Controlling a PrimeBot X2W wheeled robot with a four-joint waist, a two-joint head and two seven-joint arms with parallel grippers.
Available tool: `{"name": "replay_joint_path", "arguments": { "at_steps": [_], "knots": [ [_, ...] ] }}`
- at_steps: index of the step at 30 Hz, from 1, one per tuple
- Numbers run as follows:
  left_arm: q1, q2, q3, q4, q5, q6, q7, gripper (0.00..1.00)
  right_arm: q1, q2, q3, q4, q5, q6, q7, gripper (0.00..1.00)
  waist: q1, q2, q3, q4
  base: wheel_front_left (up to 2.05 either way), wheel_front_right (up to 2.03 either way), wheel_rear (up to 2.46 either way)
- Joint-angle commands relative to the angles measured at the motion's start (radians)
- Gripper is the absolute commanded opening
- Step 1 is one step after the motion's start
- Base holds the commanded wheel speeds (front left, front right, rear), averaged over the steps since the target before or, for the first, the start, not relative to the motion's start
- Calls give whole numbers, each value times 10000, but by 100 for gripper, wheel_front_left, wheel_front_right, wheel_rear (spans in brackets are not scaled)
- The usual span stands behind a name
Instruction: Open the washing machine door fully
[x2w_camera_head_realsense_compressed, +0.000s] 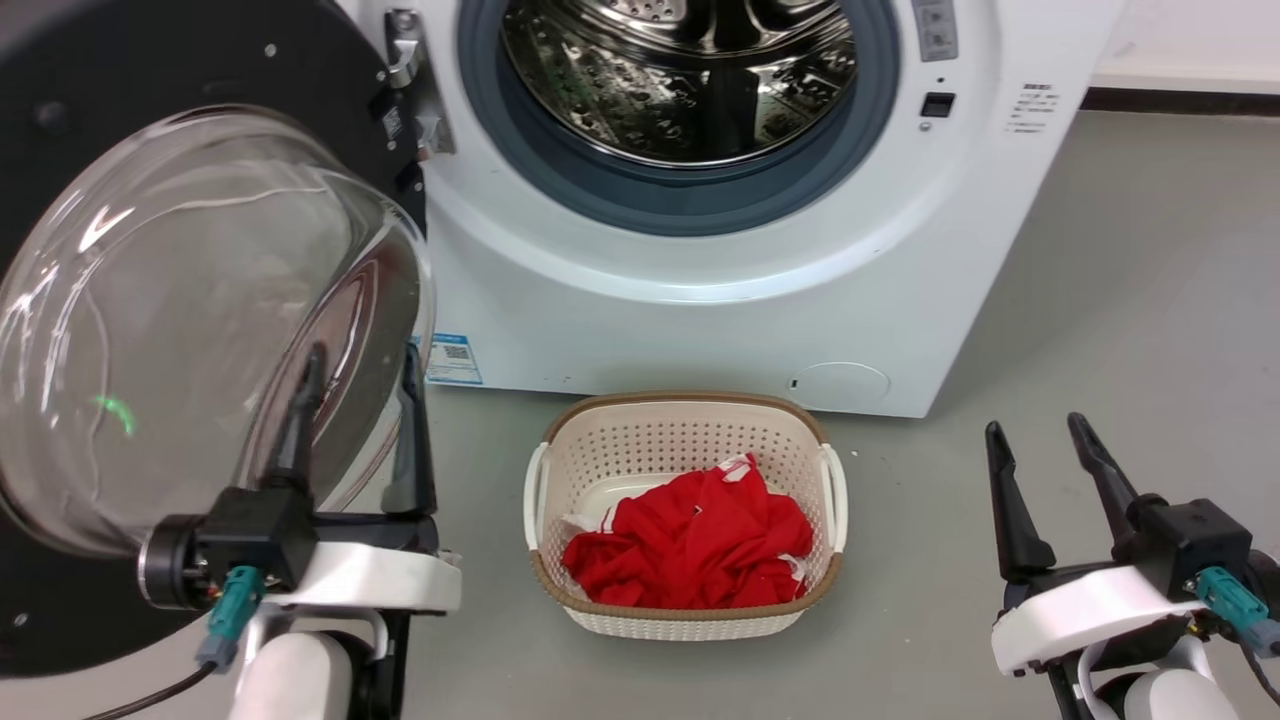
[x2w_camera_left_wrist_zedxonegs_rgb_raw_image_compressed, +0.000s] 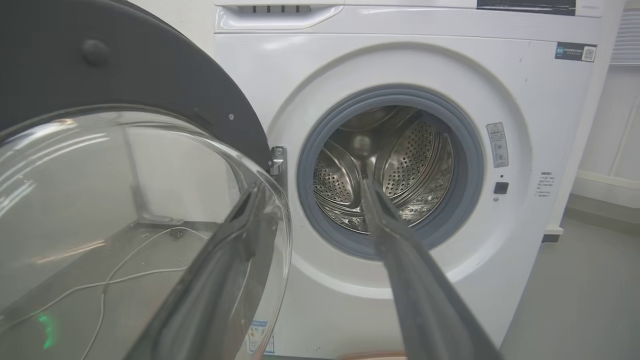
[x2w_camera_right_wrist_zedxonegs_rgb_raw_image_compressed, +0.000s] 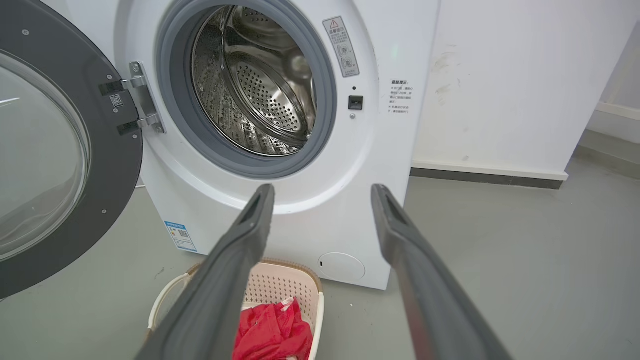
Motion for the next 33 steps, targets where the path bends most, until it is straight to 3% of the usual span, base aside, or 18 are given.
{"name": "replay_joint_path", "arguments": {
  "at_steps": [1,7,14,33],
  "knots": [
    [-64,-58,-50,234,61,-69,-20,100,66,13,21,-19,-46,-10,-8,100,0,0,-32,-180,0,0,0],
    [53,-326,-125,1080,132,-219,-20,100,142,13,98,-62,1,-10,-64,100,0,0,-76,-654,0,0,0],
    [361,-574,-36,1335,331,-102,-20,100,266,14,113,-131,66,-10,-131,100,0,0,-197,-1026,0,0,0],
    [722,-738,367,1149,729,-59,-21,100,462,14,103,-57,154,-10,-86,100,0,0,-279,-970,0,0,0]
  ]
}}
